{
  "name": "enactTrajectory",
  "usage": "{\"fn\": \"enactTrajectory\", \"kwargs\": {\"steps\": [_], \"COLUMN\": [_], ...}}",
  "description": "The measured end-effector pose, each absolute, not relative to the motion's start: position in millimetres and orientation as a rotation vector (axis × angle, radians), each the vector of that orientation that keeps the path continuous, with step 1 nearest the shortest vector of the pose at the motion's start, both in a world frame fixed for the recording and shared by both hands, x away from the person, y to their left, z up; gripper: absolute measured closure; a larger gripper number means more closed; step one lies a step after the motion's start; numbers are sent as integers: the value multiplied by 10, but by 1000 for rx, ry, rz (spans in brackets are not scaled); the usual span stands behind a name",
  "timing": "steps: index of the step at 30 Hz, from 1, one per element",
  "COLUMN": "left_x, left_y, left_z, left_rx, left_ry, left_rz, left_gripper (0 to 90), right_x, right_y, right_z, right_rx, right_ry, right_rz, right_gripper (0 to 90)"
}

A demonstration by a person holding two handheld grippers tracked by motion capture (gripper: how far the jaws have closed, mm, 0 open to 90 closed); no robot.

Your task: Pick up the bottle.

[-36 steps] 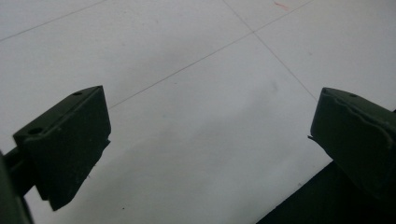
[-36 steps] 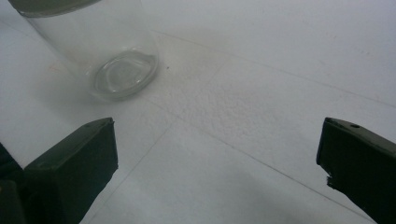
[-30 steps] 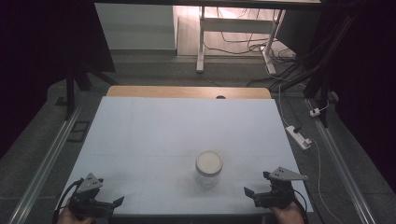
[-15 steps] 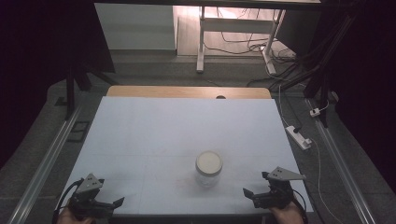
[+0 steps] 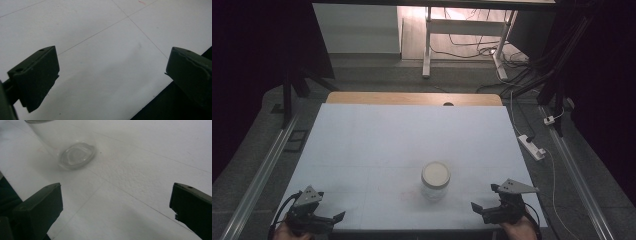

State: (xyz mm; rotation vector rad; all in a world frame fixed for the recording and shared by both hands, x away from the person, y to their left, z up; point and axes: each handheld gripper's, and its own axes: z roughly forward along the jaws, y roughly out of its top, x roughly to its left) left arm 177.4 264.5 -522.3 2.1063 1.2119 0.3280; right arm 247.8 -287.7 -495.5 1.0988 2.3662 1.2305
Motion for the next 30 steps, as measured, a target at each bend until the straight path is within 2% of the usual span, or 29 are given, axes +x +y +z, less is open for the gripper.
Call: {"fn": "enactTrajectory", "kwargs": {"steps": [30], "left_x": [1777], "left_y": [2650], "left_z": [-5224], "left_rx": [2104], "left_ry": [1205], "left_rz": [316], "left_gripper": [0], "right_x": [2535], "right_y": [-2504], "right_z": [-4885], "right_rx": [890], "right_ry": [2444], "right_rz": [1289], "right_gripper": [0]}}
